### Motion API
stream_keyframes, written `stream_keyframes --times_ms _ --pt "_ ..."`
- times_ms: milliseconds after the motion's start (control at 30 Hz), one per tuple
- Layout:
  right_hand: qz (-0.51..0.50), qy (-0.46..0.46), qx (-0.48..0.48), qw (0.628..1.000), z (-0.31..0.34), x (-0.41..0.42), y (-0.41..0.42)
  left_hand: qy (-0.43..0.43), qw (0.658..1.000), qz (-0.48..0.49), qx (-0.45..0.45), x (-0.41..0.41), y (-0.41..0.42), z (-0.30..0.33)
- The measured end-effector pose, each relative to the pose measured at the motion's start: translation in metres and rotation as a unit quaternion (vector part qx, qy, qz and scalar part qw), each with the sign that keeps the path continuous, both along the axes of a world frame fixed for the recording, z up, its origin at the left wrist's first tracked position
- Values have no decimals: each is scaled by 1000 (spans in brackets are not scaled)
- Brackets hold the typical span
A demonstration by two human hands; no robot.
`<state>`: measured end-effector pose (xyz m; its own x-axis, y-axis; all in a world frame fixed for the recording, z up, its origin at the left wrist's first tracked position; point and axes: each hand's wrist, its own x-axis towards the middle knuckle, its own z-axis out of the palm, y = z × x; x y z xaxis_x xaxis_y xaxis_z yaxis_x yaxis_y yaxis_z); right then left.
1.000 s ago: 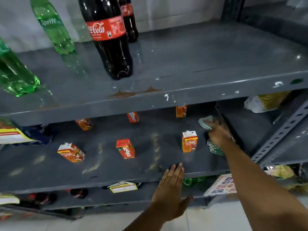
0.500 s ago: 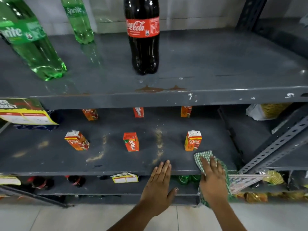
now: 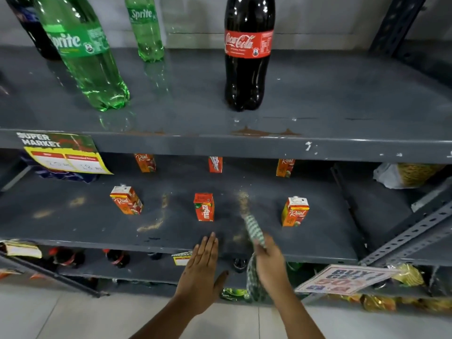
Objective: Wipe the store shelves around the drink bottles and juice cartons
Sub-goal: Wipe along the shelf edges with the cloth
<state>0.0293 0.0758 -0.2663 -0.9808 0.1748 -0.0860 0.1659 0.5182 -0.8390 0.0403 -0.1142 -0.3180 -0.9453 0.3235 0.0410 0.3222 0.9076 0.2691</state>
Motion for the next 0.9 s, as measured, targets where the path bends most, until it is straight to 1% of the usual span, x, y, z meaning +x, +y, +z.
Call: stream_keyframes --times_ms 33,67,100,133,200,233,300,400,533,633,700,733,800,833,867,900 --pt "-40 0 -20 999 4 -10 4 4 1000 18 -8 1 -5 -3" --pt "-56 -7 -7 998 6 -21 9 3 999 32 -15 2 -10 -4" --pt "-52 -20 31 998 5 -30 13 -1 999 37 -17 2 -15 -5" --pt "-26 -25 89 995 4 -38 12 0 999 38 -18 4 -20 -5" --pt "34 -20 216 976 -7 -51 4 9 999 34 -12 5 -27 -4" --pt "51 -19 258 965 -11 -53 0 14 999 34 -8 6 -29 -3" --pt "65 -21 286 956 -12 -52 -9 19 999 35 1 8 -35 -4" --pt "86 16 278 956 -13 -33 -29 24 999 32 6 9 -42 -6" --pt "134 26 238 962 -10 0 -61 28 999 36 -20 6 -48 -9" --pt "188 37 157 969 4 12 -82 29 999 41 -20 6 -54 -9" --pt "204 -23 56 977 18 13 -85 33 998 48 -32 7 -60 -10" --pt "187 -46 7 981 24 14 -82 28 997 53 -42 7 -64 -9" --pt "79 -51 -45 995 28 11 -63 14 996 62 -57 10 -72 -11" --pt "27 -40 -43 998 27 9 -49 8 996 66 -59 12 -75 -12" --pt "0 -33 -13 999 24 6 -34 3 996 68 -63 13 -77 -11" --pt "-14 -32 44 998 19 4 -20 1 996 67 -66 14 -79 -10"
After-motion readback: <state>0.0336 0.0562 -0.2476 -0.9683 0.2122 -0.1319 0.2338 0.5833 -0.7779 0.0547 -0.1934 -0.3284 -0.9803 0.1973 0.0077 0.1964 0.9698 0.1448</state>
